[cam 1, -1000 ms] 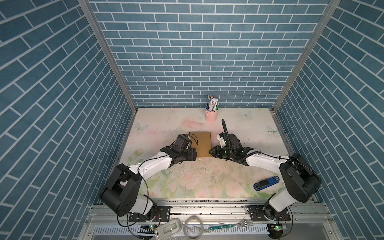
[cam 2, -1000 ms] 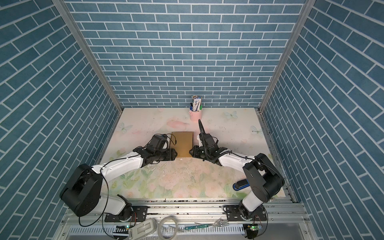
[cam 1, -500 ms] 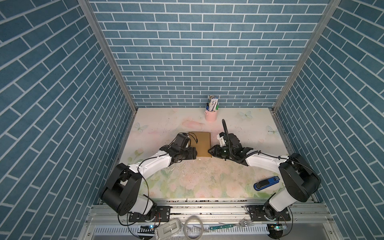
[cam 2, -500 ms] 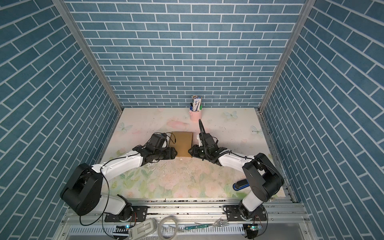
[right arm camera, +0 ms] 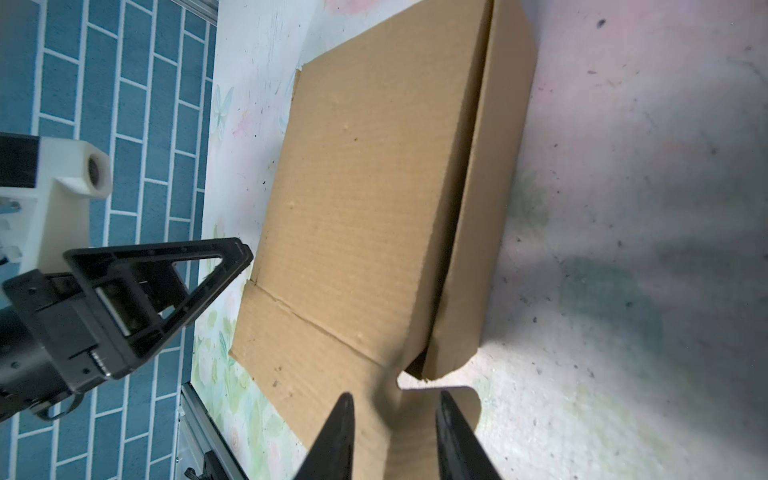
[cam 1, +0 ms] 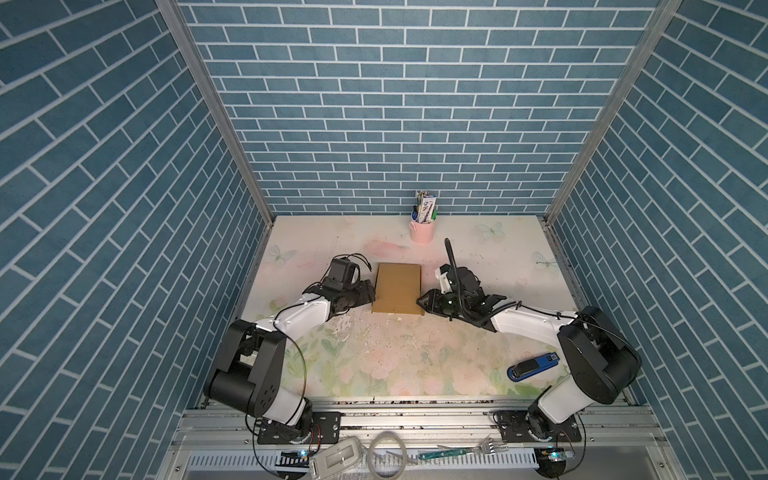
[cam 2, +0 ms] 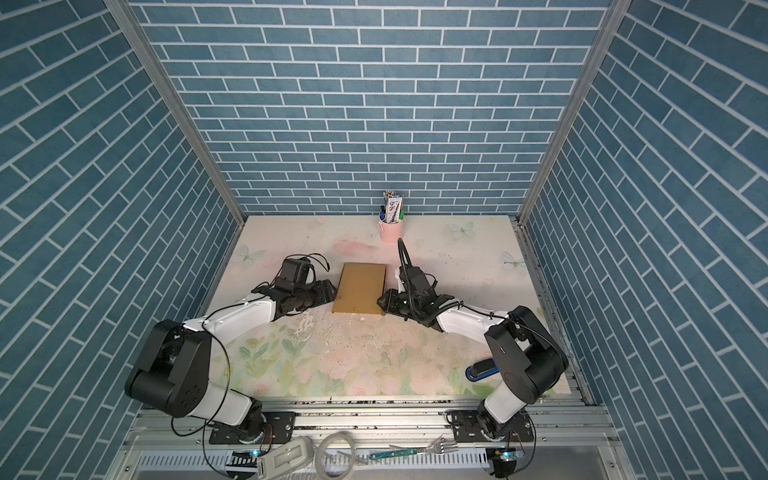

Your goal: Fold the paper box

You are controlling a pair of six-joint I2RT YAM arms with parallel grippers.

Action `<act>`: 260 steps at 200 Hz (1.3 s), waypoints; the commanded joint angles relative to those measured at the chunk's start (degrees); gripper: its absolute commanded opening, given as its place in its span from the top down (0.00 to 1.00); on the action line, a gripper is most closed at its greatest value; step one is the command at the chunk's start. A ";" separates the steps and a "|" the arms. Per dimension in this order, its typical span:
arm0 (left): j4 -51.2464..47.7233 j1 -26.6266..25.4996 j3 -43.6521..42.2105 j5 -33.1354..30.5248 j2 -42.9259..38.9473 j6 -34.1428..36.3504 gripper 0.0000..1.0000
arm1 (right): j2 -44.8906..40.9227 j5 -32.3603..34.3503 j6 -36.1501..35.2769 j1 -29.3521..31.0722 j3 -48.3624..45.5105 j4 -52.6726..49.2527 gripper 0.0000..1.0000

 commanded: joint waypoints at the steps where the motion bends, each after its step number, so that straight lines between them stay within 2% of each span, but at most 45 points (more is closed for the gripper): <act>1: 1.31 1.40 -1.38 -0.58 1.05 -1.31 0.24 | -1.09 1.50 1.02 0.36 0.42 -0.86 0.65; 29: -0.50 1.79 -0.86 -1.96 2.60 -0.56 0.25 | -0.98 1.84 1.06 0.41 0.42 -1.36 0.65; 86: 0.77 1.59 -0.48 1.10 7.03 0.77 0.26 | -0.40 1.77 2.92 0.52 0.68 -0.61 0.66; 202: 3.92 -2.14 -1.10 2.53 9.40 1.35 0.26 | 2.46 0.65 11.79 2.11 -1.21 6.69 0.64; 260: 3.62 -2.53 -2.31 2.53 7.96 1.47 0.26 | 3.03 1.72 8.93 2.12 -0.96 4.47 0.66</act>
